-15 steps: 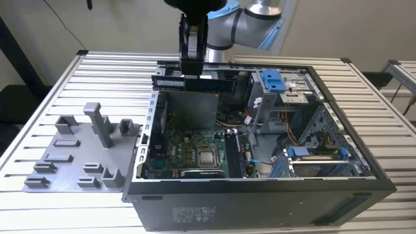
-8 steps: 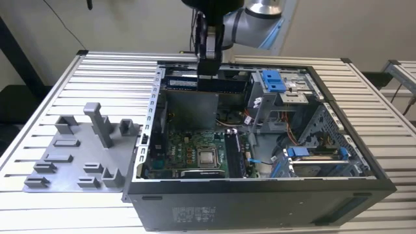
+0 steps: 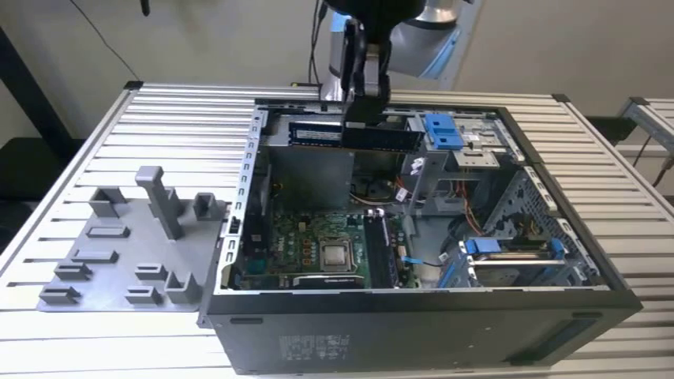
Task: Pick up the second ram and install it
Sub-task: 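Pick up the second ram and move it above second insertion slot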
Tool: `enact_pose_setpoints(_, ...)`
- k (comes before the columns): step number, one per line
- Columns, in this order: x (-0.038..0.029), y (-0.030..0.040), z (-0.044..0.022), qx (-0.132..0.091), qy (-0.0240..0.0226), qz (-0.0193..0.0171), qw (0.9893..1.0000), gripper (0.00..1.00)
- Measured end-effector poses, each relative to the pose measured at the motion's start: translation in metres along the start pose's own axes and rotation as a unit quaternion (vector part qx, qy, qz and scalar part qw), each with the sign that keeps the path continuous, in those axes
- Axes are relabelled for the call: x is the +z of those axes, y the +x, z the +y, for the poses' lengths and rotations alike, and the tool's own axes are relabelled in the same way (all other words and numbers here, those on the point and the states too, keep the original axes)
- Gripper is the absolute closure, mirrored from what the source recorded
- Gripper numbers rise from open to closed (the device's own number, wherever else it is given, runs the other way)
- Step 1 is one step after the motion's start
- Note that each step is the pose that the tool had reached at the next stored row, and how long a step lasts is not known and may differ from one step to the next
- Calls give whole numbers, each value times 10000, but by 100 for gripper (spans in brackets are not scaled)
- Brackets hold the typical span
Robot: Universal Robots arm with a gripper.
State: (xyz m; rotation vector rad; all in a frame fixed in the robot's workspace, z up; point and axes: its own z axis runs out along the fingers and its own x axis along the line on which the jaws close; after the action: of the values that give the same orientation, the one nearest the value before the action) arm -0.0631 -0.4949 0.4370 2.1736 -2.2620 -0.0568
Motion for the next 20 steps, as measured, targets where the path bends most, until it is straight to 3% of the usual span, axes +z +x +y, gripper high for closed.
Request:
enact_pose_setpoints(14, -10, -14, -364, 1, -27, 1, 10000, 86)
enact_pose_setpoints(20, -11, -16, -385, 0, -28, 1, 10000, 86)
